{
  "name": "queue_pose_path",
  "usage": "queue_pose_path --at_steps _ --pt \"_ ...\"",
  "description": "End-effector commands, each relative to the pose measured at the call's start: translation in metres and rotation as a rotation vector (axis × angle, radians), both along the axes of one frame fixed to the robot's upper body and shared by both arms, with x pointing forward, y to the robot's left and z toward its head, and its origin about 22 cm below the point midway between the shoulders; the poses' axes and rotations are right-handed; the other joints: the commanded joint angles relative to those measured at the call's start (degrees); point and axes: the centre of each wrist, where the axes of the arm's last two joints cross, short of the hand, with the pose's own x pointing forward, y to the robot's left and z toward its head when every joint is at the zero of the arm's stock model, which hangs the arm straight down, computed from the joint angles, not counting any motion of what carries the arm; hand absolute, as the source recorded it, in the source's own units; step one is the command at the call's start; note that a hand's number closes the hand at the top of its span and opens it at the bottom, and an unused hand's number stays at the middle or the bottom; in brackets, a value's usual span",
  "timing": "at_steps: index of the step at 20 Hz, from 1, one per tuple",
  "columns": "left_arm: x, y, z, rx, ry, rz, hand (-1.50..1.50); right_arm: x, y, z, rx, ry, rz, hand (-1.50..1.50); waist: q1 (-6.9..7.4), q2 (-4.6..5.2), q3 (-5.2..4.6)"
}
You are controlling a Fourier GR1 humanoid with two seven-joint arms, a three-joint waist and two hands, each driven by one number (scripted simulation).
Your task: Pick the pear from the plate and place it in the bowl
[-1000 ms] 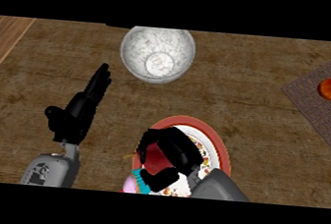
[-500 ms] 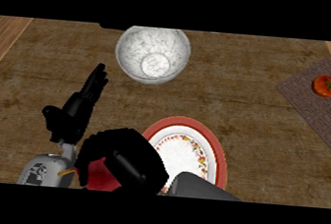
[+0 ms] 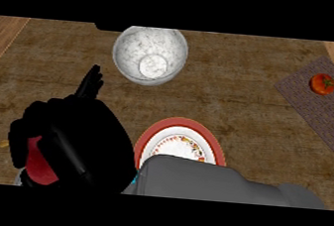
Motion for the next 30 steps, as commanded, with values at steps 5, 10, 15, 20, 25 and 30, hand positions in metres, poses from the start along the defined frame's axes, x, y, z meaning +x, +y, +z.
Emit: queue_pose_path --at_steps 5,10,15,20,25,30 --pt "0.006 -0.017 -0.005 0.002 0.001 -0.012 0.00 0.036 0.025 0.060 0.010 0.013 -0.136 1.50 0.25 0.41 -0.03" --pt "-0.011 -0.005 -0.005 -0.005 -0.001 -0.023 0.00 0.064 0.029 0.065 0.009 0.030 -0.187 1.50 0.47 0.41 -0.01" --pt "-0.002 0.002 -0.001 -0.006 -0.005 -0.016 0.00 0.113 0.026 0.055 -0.161 -0.057 -0.340 1.50 0.59 0.66 -0.05" --pt "0.009 0.008 0.001 0.000 -0.010 -0.020 0.00 0.142 0.017 0.040 -0.285 -0.124 -0.390 1.50 0.54 0.77 -0.04" --pt "-0.003 -0.010 -0.007 -0.007 -0.003 -0.028 0.00 0.172 -0.003 0.022 -0.306 -0.114 -0.476 1.50 1.65 0.97 -0.05" --pt "0.020 -0.005 0.009 -0.008 -0.019 -0.033 0.00 0.199 -0.029 0.006 -0.342 -0.116 -0.516 1.50 1.81 1.38 -0.04"
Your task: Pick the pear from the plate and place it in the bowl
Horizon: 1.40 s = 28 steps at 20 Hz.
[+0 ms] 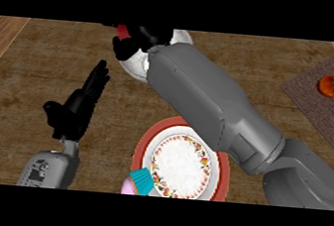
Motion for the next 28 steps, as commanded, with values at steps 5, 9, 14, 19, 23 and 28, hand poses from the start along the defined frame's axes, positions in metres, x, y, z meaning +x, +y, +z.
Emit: queue_pose_path --at_steps 5,9,14,19,23,28 --pt "-0.012 0.002 -0.003 -0.003 -0.001 -0.018 0.00 0.031 -0.046 -0.042 -0.070 0.043 -0.082 1.50 1.32 0.31 0.02" --pt "-0.005 -0.006 0.004 -0.015 -0.030 -0.043 0.00 0.037 -0.068 -0.063 0.022 0.203 -0.076 1.50 2.16 1.16 0.07" --pt "-0.003 -0.013 -0.004 0.010 -0.013 -0.031 0.00 0.037 -0.077 -0.079 0.032 0.320 0.060 -1.50 2.16 1.30 0.09" --pt "0.003 0.003 -0.003 0.001 -0.005 -0.023 0.00 0.037 -0.077 -0.075 0.209 0.277 0.173 -1.50 1.17 0.95 0.10" --pt "-0.001 0.000 0.002 -0.013 0.001 -0.027 0.00 0.040 -0.075 -0.062 0.372 0.173 0.161 -1.50 1.42 0.64 0.13" --pt "-0.004 -0.009 0.000 0.007 0.003 -0.005 0.00 0.049 -0.090 -0.050 0.502 0.178 0.144 -1.50 0.50 0.29 0.11"
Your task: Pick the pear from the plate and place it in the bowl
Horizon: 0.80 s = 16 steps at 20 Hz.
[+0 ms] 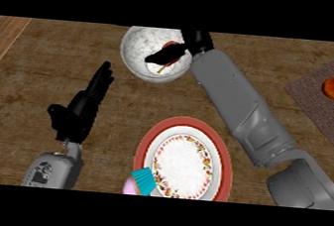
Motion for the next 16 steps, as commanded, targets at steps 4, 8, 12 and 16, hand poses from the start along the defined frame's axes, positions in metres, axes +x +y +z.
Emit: queue_pose_path --at_steps 4,8,12,16 --pt "0.009 0.008 0.001 -0.012 -0.011 0.022 0.00 0.013 -0.032 0.014 0.190 0.086 -0.002 -1.50 -1.38 -0.27 -0.03" --pt "-0.008 0.014 -0.010 -0.003 -0.007 0.027 0.00 0.020 -0.070 0.010 0.258 0.158 0.030 -1.50 -1.54 -0.59 -0.01" --pt "0.000 0.021 0.002 -0.006 -0.010 0.020 0.00 0.021 -0.081 0.007 0.265 0.168 0.083 -1.50 -1.74 -0.63 -0.01" --pt "-0.016 0.013 0.006 -0.008 -0.011 -0.002 0.00 0.016 -0.101 -0.021 0.290 0.177 0.125 -1.50 -1.19 -0.61 0.02"
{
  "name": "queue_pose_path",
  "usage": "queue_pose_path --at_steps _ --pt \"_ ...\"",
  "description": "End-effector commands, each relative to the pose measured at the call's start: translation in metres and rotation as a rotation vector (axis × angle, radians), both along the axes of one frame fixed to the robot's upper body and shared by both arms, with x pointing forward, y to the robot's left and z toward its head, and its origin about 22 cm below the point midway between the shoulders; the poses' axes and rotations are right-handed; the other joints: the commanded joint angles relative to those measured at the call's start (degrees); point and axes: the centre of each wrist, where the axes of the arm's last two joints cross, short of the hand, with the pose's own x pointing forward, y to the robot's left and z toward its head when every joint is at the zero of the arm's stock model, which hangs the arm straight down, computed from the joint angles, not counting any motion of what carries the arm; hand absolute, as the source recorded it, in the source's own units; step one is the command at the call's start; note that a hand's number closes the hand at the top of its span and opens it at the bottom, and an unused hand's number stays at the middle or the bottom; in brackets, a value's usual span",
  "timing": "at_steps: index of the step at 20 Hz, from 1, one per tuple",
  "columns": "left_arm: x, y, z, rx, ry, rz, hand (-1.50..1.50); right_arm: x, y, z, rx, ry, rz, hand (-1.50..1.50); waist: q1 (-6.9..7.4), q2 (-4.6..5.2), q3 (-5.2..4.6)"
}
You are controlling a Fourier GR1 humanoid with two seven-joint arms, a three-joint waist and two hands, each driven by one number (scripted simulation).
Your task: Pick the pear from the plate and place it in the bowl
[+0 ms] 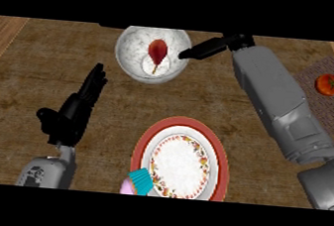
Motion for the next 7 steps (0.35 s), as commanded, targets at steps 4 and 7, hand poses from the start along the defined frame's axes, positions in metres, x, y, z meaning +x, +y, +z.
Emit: queue_pose_path --at_steps 4,7 --pt "0.006 0.013 0.001 0.014 -0.007 0.013 0.00 -0.005 -0.017 -0.024 0.009 0.020 0.076 -1.50 -0.44 -0.14 -0.01" --pt "-0.001 0.005 0.000 0.017 -0.006 -0.005 0.00 -0.005 -0.036 -0.028 0.000 -0.003 0.079 -1.50 0.24 0.10 0.02"
